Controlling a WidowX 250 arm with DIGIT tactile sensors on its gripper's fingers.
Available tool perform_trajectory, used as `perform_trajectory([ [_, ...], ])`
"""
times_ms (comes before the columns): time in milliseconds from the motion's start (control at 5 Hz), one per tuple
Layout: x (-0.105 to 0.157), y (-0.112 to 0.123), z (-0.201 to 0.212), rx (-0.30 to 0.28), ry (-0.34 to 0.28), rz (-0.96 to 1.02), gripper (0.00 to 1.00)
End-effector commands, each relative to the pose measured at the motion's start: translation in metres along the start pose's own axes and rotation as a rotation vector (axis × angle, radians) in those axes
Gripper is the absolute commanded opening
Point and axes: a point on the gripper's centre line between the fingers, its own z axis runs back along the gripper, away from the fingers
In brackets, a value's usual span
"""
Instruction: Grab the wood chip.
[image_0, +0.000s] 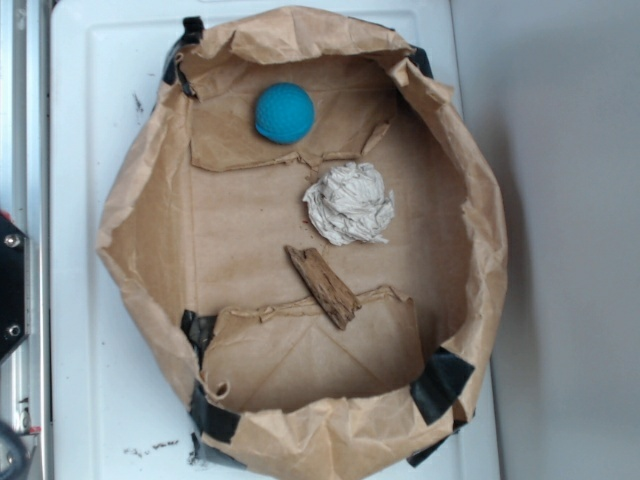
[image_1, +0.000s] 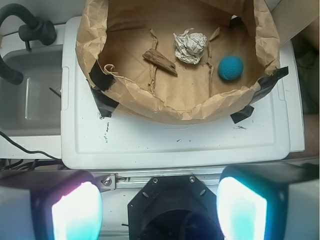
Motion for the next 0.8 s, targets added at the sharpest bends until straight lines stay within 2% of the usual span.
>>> perform_trajectory([
  [0, 0.0, 0.0, 0.0, 0.0, 0.0, 0.0, 1.0],
  [200, 0.048, -0.014, -0.011, 0.039, -0.044, 0.001, 1.0],
  [400, 0.095, -0.019, -0.022, 0.029, -0.064, -0.05, 1.0],
  [600, 0.125, -0.027, -0.039, 0.036, -0.063, -0.28, 1.0],
])
